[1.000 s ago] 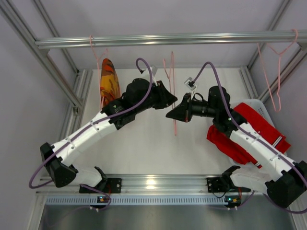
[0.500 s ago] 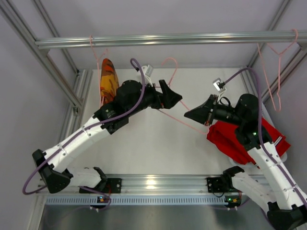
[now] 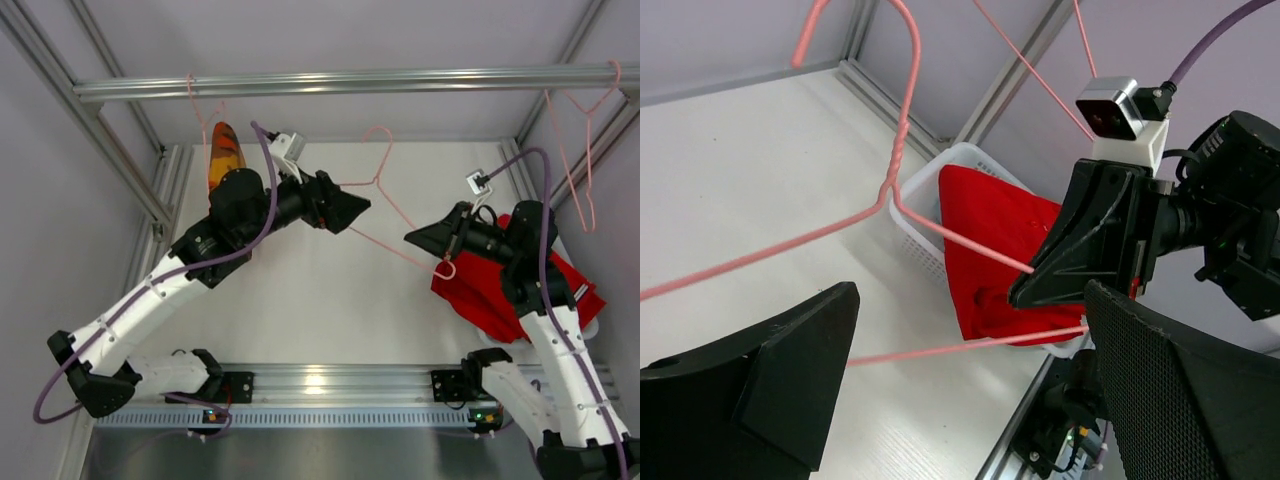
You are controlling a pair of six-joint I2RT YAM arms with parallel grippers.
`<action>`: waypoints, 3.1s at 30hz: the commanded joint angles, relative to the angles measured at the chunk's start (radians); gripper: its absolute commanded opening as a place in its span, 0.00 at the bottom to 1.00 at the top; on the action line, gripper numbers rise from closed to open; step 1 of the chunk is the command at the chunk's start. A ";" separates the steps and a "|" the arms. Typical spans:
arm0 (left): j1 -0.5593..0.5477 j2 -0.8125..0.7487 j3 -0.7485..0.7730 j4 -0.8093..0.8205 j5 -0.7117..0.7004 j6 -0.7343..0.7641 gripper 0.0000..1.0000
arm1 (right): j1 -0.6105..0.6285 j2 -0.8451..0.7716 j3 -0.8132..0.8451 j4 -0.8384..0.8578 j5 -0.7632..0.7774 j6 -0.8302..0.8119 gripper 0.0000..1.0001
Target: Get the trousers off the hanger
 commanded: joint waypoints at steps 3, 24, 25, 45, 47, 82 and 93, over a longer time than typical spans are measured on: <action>0.035 -0.058 -0.010 0.029 -0.001 0.074 0.99 | -0.116 -0.088 0.141 -0.170 0.088 -0.193 0.00; 0.101 -0.066 0.045 0.030 -0.001 0.059 0.99 | -0.146 -0.107 0.455 -0.455 0.752 -0.422 0.00; 0.101 -0.063 0.051 0.029 -0.001 0.056 0.99 | -0.146 -0.089 0.471 -0.455 0.789 -0.425 0.00; 0.208 -0.118 0.027 -0.029 -0.050 -0.007 0.99 | -0.169 0.062 0.354 -0.141 0.903 -0.538 0.00; 0.253 -0.124 0.027 -0.054 -0.014 -0.057 0.99 | -0.202 0.082 0.344 -0.139 0.897 -0.534 0.00; 0.555 -0.253 0.186 -0.483 -0.247 0.228 0.98 | -0.330 0.174 0.732 -0.495 0.401 -0.574 0.99; 0.589 -0.137 0.320 -0.618 -0.263 0.273 0.98 | -0.330 0.217 0.742 -0.506 0.157 -0.541 1.00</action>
